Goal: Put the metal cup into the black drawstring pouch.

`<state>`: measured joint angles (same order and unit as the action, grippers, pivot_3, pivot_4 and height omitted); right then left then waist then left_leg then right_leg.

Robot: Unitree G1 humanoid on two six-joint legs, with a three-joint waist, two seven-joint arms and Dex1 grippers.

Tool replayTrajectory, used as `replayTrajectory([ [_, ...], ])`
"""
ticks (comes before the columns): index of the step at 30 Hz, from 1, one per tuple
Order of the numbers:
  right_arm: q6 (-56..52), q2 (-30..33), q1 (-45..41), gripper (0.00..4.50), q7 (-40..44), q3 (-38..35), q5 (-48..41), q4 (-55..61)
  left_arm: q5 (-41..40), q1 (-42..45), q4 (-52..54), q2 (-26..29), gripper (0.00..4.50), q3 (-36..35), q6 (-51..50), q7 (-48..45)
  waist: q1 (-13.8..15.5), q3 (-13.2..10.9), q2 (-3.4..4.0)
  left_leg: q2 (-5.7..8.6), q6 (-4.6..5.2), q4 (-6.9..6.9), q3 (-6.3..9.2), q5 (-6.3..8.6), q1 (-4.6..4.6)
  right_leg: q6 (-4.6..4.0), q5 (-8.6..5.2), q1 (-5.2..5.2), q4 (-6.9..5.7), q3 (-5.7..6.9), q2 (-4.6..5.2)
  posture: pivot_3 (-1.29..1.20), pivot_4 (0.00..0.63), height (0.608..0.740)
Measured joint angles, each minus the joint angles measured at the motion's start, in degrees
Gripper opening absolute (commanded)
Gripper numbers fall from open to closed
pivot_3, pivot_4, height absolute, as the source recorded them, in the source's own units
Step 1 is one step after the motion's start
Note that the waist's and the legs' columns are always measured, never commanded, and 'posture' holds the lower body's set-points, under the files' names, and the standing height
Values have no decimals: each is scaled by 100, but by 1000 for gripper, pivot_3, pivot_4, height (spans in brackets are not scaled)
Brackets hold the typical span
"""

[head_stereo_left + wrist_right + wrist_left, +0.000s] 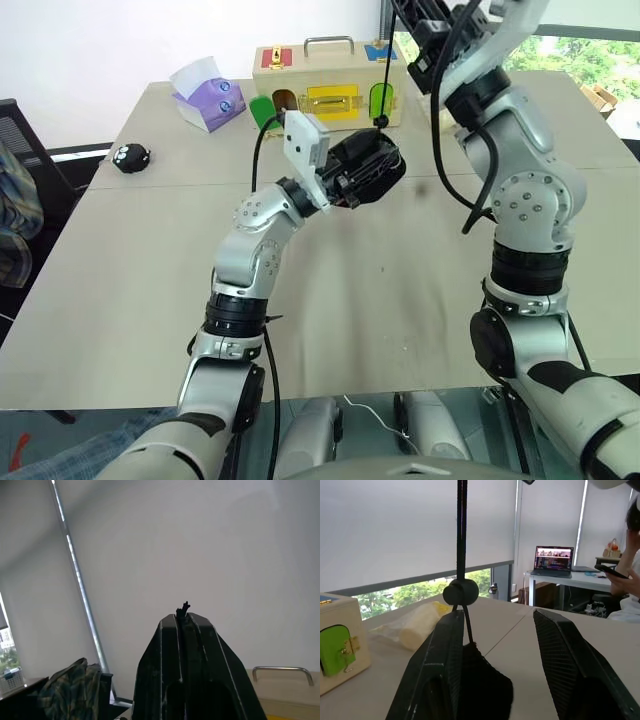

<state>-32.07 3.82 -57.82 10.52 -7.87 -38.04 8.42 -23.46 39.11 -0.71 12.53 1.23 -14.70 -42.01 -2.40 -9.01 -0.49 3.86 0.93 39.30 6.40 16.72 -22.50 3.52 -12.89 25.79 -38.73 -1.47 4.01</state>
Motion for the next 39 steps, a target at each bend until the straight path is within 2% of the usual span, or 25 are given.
replayTrajectory([
  [10, 126, 10, -10, 0, -3, 2, 160, -149, 1181, -308, 33, 178, 2238, 113, 1377, 570, 7, 0, 0, 0, 0, -2, 0, 0, -1, 0, 0, 0, 2, 0, 1, 0, 150, 710],
  [26, 106, -68, -48, 0, 28, 21, 173, -192, 1198, 63, -686, -156, 2238, 52, 1508, 852, -1, 0, 0, 0, 0, -1, 4, 0, -3, 0, 0, 1, 2, 5, 0, 0, 150, 710],
  [39, -124, -69, -46, 0, 136, 138, -38, 72, 1185, 152, -754, -385, 2238, 47, 1509, 867, 2, 0, 0, 1, 0, -1, 7, 0, -6, 0, 0, 1, 6, 8, 1, 0, 150, 710],
])
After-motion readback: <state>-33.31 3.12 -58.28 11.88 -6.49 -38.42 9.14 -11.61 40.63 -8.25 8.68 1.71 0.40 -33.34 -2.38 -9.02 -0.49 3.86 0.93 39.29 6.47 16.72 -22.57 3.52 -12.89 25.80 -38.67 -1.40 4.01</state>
